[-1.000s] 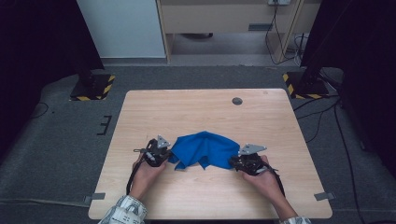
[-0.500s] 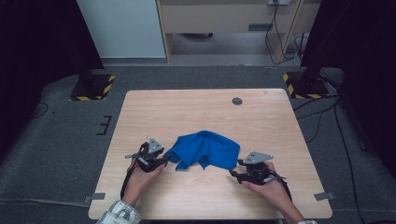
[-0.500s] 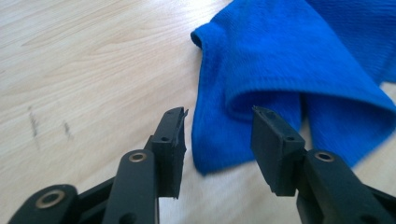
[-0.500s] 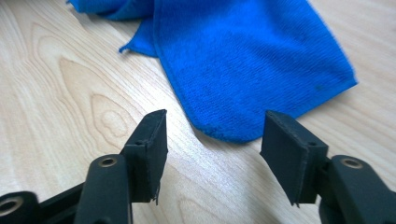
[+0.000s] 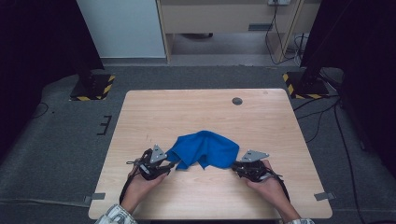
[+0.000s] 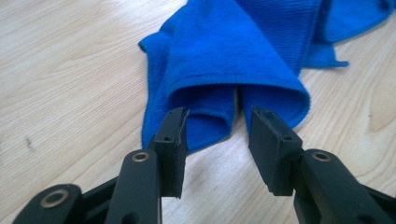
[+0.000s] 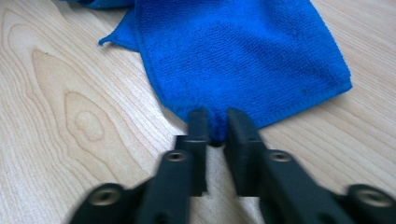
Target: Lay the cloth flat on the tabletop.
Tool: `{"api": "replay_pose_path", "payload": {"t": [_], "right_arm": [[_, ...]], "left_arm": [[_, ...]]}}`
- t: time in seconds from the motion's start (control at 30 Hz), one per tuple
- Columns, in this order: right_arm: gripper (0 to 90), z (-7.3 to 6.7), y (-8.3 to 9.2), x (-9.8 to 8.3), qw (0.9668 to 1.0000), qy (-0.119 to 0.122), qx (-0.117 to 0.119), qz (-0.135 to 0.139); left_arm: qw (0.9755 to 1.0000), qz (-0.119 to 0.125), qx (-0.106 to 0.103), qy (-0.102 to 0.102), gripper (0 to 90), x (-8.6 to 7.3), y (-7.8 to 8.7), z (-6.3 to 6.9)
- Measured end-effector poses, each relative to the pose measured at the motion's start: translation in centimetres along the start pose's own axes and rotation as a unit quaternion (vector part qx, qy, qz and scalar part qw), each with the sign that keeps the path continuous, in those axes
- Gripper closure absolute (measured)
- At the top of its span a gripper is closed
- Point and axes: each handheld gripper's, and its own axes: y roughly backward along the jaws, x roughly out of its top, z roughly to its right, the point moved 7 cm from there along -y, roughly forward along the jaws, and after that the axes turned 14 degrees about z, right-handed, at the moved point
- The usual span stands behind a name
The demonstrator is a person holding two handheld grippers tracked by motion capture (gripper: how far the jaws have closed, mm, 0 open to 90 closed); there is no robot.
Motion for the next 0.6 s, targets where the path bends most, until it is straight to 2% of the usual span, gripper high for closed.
{"api": "replay_pose_path", "payload": {"t": [0.07,0.3,0.37,0.47,0.6], "right_arm": [[89.6,-0.1,-0.1,0.1,1.0000,0.002,0.003,-0.002],[89.8,-0.6,0.3,1.0,0.9998,0.001,0.016,0.014],[85.0,-0.7,0.4,1.0,0.9996,0.001,0.020,0.017],[69.9,-0.9,0.3,1.0,0.9995,-0.002,0.022,0.023],[55.2,-1.2,-0.3,0.9,0.9995,-0.003,0.023,0.020]], "left_arm": [[1.0000,0.001,-0.005,0.001,55.6,0.0,-0.1,0.1],[0.9997,-0.004,-0.021,-0.009,52.2,-0.1,-0.4,0.8],[0.9997,-0.004,-0.023,-0.010,51.9,-0.1,-0.4,0.9],[0.9997,-0.005,-0.022,-0.011,51.5,-0.1,-0.4,0.8],[0.9996,-0.006,-0.024,-0.010,49.9,-0.2,-0.6,0.9]]}}
